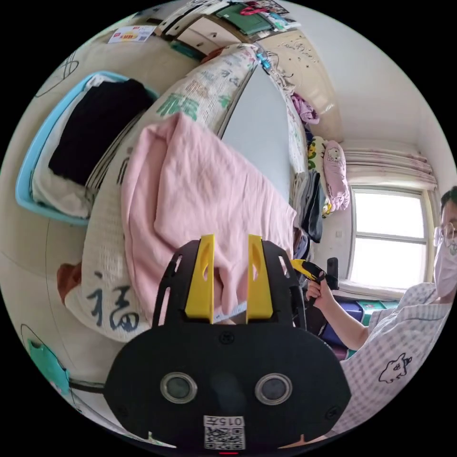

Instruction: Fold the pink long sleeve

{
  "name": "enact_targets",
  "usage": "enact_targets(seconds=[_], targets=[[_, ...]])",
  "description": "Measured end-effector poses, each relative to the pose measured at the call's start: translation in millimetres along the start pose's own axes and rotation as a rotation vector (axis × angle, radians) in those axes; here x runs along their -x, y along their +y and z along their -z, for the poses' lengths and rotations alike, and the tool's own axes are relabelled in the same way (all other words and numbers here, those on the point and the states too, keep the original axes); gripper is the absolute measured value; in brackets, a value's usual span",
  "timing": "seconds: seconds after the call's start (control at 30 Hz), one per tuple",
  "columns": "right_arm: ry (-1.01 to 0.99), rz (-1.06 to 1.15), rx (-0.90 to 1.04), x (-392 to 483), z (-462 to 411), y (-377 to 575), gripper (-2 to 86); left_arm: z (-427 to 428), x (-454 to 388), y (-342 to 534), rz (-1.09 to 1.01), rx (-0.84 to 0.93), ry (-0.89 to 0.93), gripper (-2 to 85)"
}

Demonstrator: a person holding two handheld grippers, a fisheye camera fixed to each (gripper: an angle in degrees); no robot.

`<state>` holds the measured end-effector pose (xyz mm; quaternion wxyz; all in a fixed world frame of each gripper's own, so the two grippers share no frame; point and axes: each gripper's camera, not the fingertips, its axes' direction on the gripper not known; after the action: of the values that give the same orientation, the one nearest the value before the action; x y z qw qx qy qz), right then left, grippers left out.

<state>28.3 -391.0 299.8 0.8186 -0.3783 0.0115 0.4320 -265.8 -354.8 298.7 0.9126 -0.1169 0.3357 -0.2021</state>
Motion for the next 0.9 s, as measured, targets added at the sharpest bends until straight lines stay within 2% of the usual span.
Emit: enact_targets(seconds=[0.1,0.27,0.43,0.53,0.6,0.7,0.8,0.83,0.9], targets=[[-0.094,-0.131,0.045,-11.6,-30.6,-9.4,10.3,-12.7,9.9,11.4,0.057,0.05,-0.002,11.1],[-0.062,-0.087,0.126,6.6,-61.3,-44.6,9.9,-49.7,6.2,-1.9,0.059,0.171,0.078,10.7],[-0.087,-0.069,0.154,23.8,-58.3,-79.0,4.8,-59.8,-3.1,-21.9,0.055,0.244,-0.019,3.0],[-0.126,0.025,0.059,52.0,-26.9,-113.5,3.8,-33.3,-16.6,-47.5,-0.015,0.144,0.151,1.3],[-0.222,0.162,-0.074,87.5,7.5,-171.9,2.6,-9.1,-37.3,-94.9,-0.127,0.007,0.319,1.1],[-0.244,0.313,-0.242,146.9,35.6,-265.8,2.9,5.1,-77.4,-181.9,-0.328,-0.156,0.395,2.0],[-0.28,0.34,-0.365,192.9,53.6,-326.5,5.2,15.7,-103.9,-249.5,-0.363,-0.327,0.505,6.5],[-0.285,0.366,-0.383,199.7,56.5,-330.7,5.8,19.5,-108.0,-255.9,-0.368,-0.358,0.529,7.8],[-0.226,0.475,-0.393,214.4,55.8,-329.6,6.5,30.2,-123.7,-261.0,-0.44,-0.365,0.414,10.8]])
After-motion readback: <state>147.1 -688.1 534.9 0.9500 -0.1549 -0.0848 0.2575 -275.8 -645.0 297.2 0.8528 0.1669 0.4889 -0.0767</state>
